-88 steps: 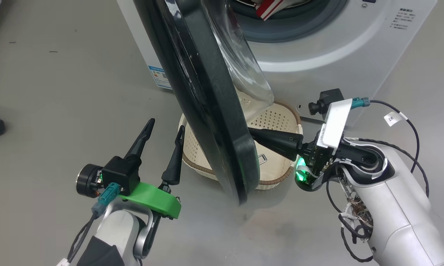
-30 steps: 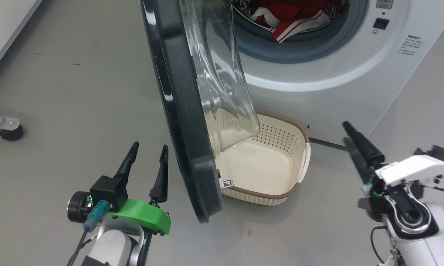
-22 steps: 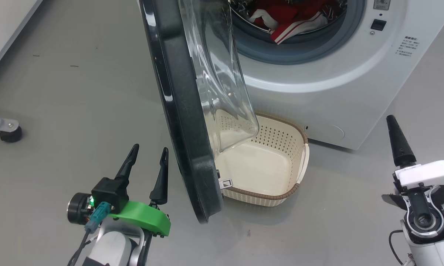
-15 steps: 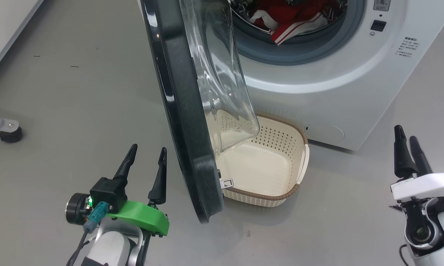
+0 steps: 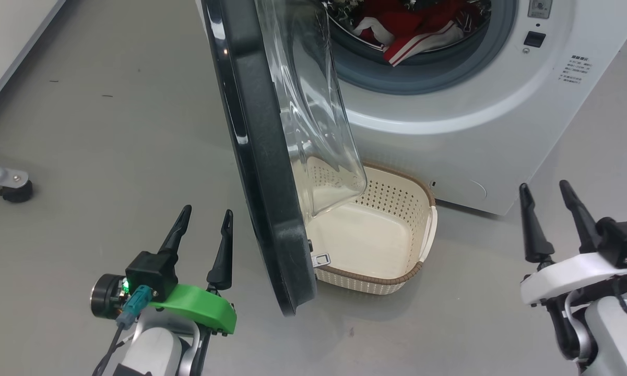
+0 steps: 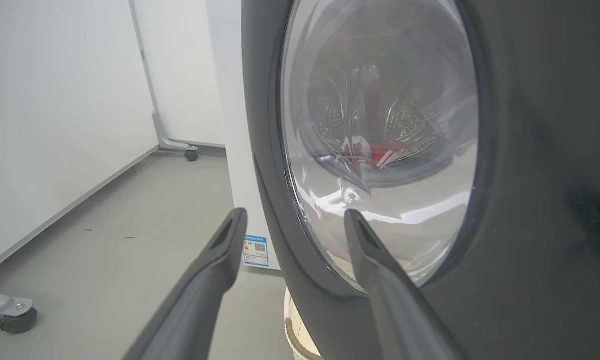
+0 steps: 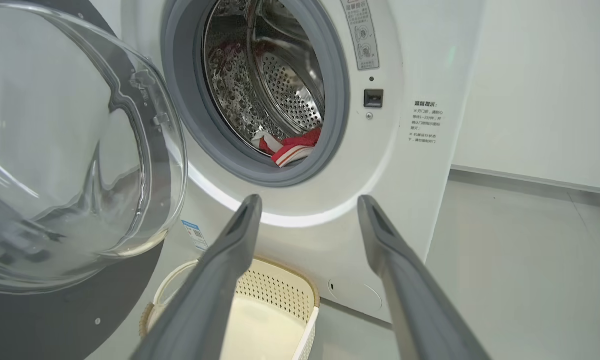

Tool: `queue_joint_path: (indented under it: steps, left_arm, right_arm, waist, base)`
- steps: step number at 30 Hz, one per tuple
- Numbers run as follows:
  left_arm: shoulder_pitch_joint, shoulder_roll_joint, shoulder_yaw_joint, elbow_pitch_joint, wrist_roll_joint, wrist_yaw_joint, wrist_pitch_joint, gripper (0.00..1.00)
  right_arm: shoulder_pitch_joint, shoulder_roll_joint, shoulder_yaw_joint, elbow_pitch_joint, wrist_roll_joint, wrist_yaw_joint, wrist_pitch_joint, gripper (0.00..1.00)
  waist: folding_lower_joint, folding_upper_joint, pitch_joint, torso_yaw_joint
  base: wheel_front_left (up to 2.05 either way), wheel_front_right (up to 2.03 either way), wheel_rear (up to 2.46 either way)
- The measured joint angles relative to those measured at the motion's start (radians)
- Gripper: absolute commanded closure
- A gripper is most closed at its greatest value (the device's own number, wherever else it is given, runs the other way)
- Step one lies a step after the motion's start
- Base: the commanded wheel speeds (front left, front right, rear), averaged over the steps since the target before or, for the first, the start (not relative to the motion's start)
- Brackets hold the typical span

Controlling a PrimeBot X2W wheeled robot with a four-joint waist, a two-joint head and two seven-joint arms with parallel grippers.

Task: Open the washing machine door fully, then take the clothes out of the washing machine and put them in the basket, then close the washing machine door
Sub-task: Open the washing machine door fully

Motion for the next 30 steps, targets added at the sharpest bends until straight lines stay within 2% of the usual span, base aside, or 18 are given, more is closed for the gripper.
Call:
queue_joint_path:
  steps: [7, 13, 30]
  left_arm:
    - [0.000, 0.000, 0.003, 0.004, 0.000, -0.003, 0.000, 0.00]
    - [0.000, 0.000, 0.003, 0.006, 0.000, -0.003, 0.000, 0.00]
    - [0.002, 0.000, 0.003, 0.008, -0.002, -0.003, 0.000, 0.00]
  right_arm:
    - [-0.001, 0.047, 0.035, 0.026, -0.079, -0.043, 0.001, 0.00]
    - [0.000, 0.102, 0.033, 0.026, -0.100, -0.061, 0.001, 0.00]
    - [0.009, 0.149, -0.031, 0.037, -0.155, -0.072, 0.001, 0.00]
  waist:
    - [0.0000, 0.0000, -0.003, -0.002]
    - [0.0000, 0.0000, -0.003, -0.004]
    - [0.0000, 0.0000, -0.008, -0.007]
  base:
    - [0.00, 0.00, 0.00]
    - [0.00, 0.00, 0.00]
    - [0.00, 0.00, 0.00]
